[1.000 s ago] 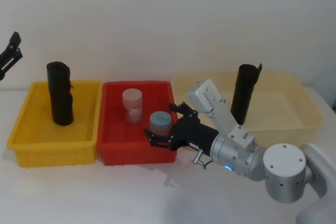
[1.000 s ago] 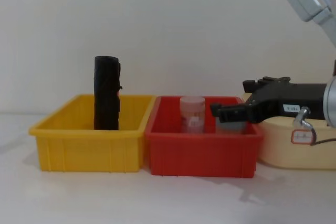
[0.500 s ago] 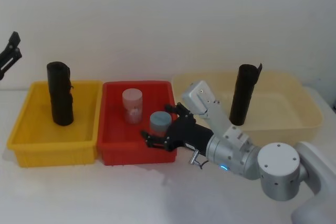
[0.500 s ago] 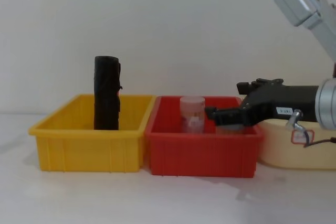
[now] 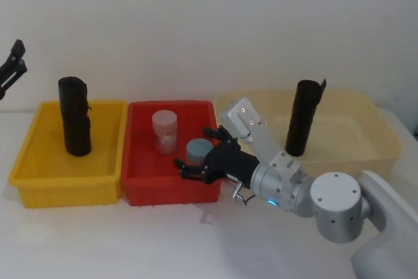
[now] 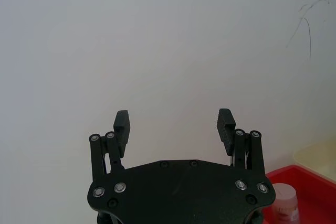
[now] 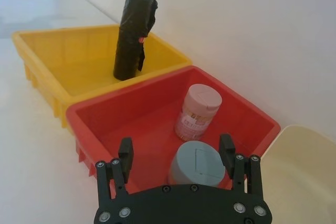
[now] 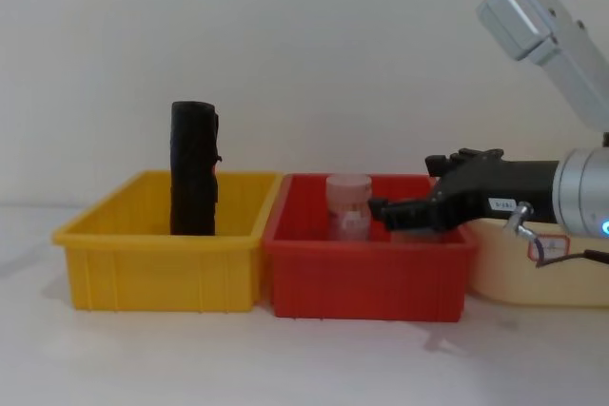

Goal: Pick up the garbage bag with the one hand and transfer it to the other hand.

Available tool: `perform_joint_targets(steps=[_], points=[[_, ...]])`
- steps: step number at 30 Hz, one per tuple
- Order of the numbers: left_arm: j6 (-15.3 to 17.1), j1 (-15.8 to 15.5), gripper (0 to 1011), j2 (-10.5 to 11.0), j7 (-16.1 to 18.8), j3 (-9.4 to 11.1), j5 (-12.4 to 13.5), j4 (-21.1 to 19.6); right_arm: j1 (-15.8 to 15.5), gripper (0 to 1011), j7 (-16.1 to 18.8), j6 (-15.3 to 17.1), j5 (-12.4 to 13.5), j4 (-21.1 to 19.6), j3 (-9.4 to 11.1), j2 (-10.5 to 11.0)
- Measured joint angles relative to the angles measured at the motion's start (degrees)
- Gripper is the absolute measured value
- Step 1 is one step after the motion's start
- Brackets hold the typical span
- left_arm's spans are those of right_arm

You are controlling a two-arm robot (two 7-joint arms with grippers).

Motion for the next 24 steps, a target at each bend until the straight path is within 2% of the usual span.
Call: perform_joint_targets(steps=[24], points=[[0.0,0.0,1000,0.0,0.0,0.0,0.0,0.0,3.7,1000,0.1,1.8,2.5,6.2,-0.1,-1.4]])
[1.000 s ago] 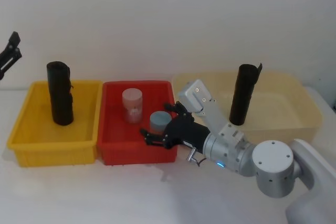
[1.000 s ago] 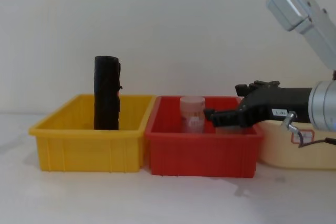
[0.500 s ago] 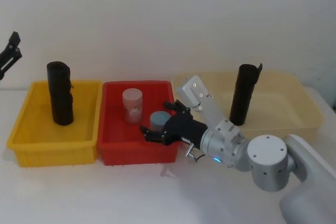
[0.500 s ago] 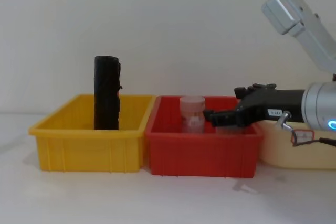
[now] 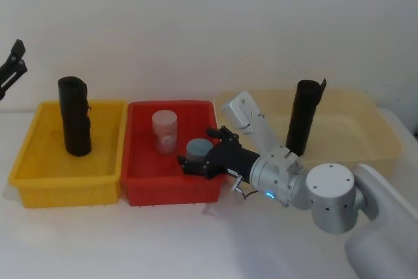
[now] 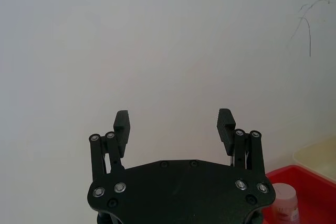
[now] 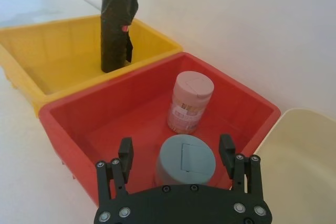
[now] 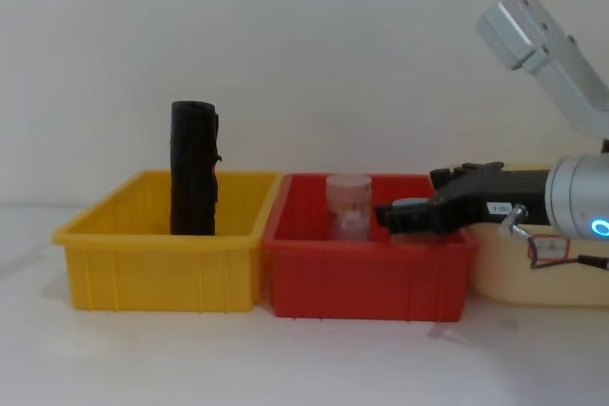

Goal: Pick up the garbage bag with the one hand and transfer it to the other hand.

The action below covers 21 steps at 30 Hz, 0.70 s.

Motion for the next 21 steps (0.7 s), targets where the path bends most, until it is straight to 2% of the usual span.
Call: perform_joint_targets(steps=[21], points=[[0.0,0.0,1000,0.0,0.0,0.0,0.0,0.0,0.9,999,-0.9,0.9,0.5,1.9,-0.7,0.5]])
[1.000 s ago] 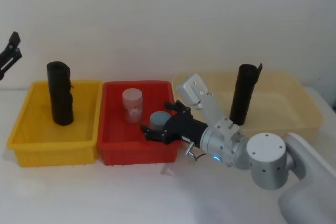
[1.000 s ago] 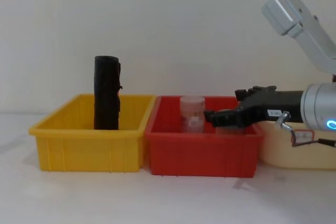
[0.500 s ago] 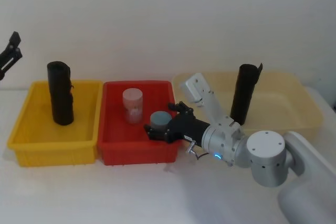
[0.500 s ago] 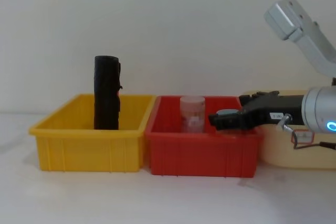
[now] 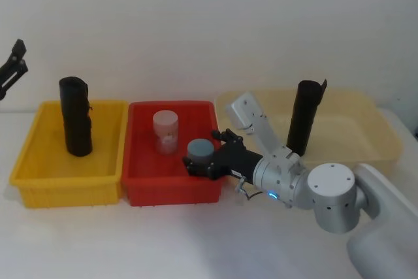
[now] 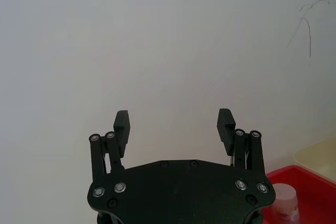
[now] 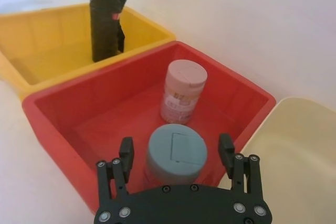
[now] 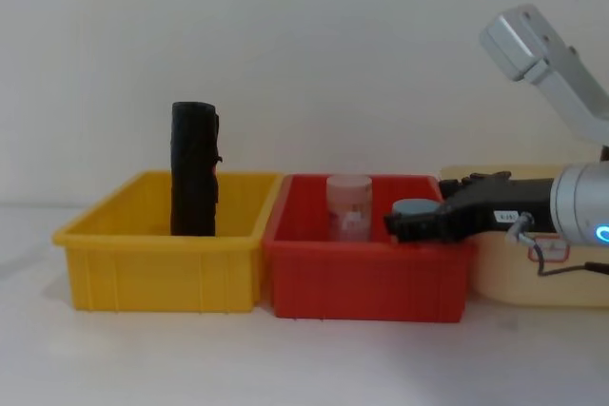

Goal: Pick up the garbage bag with the one hand and transfer it to the other hand.

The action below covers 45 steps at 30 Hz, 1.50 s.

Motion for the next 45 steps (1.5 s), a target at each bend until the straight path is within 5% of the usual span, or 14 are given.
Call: perform_joint_targets(steps=[14,31,45], points=[[0.0,0.0,1000,0.0,0.0,0.0,0.0,0.0,0.3,671,-1.0,1.6,-0.4,0.2,0.1,-0.5],[0.0,0.0,1000,0.0,0.0,0.0,0.0,0.0,0.3,667,-1.5,2.4,0.9,-0.6,1.3,-1.2],[0.0,0.0,1000,0.0,0.0,0.0,0.0,0.0,0.3,666,-3.0,2.5,6.2,-3.7,5.9,-2.7]])
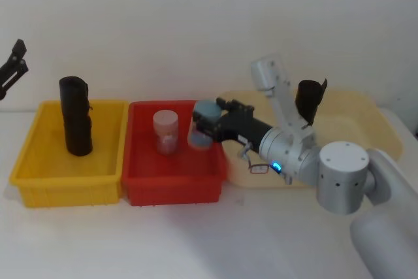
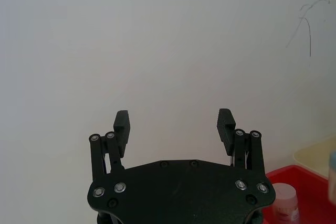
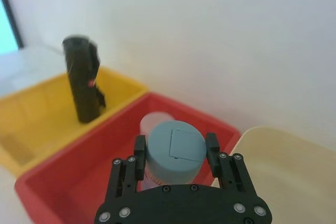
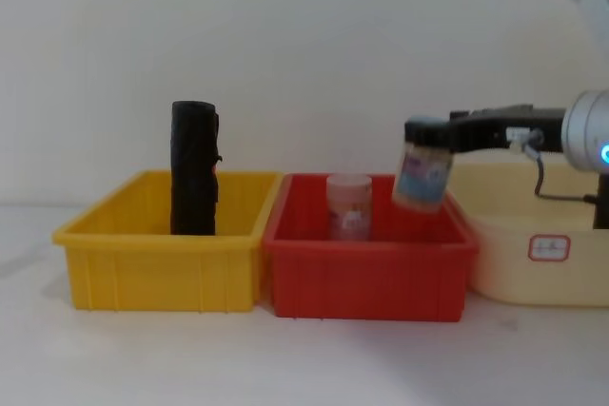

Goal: Pick up the garbage bag with the one hand and transfer it to the other hand.

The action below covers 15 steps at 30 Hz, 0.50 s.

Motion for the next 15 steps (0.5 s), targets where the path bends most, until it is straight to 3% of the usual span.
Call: perform_joint_targets(steps=[15], points=[[0.0,0.0,1000,0.0,0.0,0.0,0.0,0.0,1.4,667,-4.1,-4.5,5.2,0.5,7.7,-1.0]])
